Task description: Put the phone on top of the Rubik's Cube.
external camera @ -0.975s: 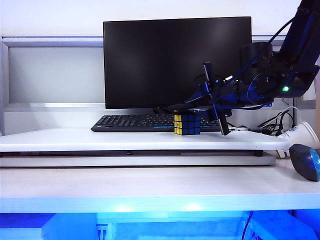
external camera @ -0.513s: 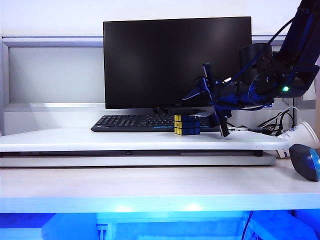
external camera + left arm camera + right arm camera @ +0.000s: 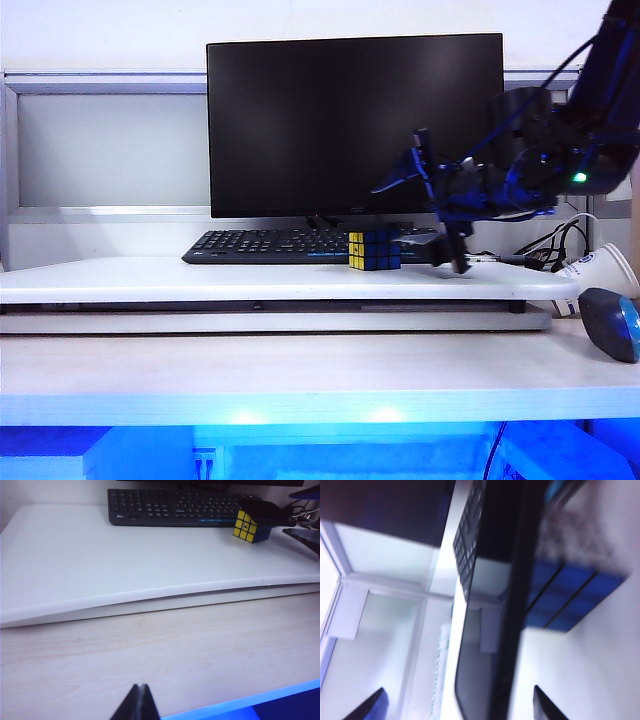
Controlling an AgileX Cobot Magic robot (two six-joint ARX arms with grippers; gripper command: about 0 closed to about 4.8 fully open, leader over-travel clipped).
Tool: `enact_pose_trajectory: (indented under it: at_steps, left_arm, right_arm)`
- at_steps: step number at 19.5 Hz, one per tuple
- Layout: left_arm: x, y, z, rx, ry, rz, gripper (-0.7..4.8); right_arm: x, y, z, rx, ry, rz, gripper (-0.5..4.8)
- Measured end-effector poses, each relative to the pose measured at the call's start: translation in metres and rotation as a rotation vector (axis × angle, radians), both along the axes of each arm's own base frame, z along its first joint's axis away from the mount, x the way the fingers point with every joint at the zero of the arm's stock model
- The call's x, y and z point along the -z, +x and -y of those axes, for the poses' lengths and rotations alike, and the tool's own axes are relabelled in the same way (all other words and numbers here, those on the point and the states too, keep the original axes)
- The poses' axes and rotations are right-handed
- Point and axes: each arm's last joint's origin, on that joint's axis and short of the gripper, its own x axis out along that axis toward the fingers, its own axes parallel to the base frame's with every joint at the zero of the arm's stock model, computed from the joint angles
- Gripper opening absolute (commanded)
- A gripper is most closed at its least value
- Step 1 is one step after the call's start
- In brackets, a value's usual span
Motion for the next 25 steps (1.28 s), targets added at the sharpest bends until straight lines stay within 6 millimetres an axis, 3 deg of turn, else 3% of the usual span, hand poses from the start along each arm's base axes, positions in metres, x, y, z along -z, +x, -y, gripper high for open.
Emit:
enact_pose_trajectory:
  at_steps: [7,10,12,17,19,21,25]
  left_arm:
    - [0.000,0.000,0.000,0.000,0.000,0.000,-0.03]
    - [0.000,0.000,0.000,0.000,0.000,0.000,-0.02]
    - [0.000,0.000,0.000,0.000,0.000,0.000,-0.03]
    - [0.000,0.000,0.000,0.000,0.000,0.000,-0.02]
    - [0.000,0.000,0.000,0.000,0.000,0.000,-0.02]
    - [0.000,0.000,0.000,0.000,0.000,0.000,-0.03]
    - [0.000,0.000,0.000,0.000,0.000,0.000,-0.02]
  right_arm:
    - [0.000,0.006,0.037,0.017,0.004,0.003,3.67]
    - [-0.008,0.007,0.057,0.014,-0.011,0.040,3.41]
    - [-0.022,0.005,0.071,0.021,-0.025,0.086,2.81]
    - [-0.085,-0.014,0.090,0.030,-0.119,0.300,1.24]
    - [-0.101,-0.022,0.096,0.041,-0.180,0.342,0.97]
    - [-0.114,-0.033,0.108,0.060,-0.269,0.344,-0.06]
    - [-0.134,-0.053,0.123,0.076,-0.412,0.356,-0.07]
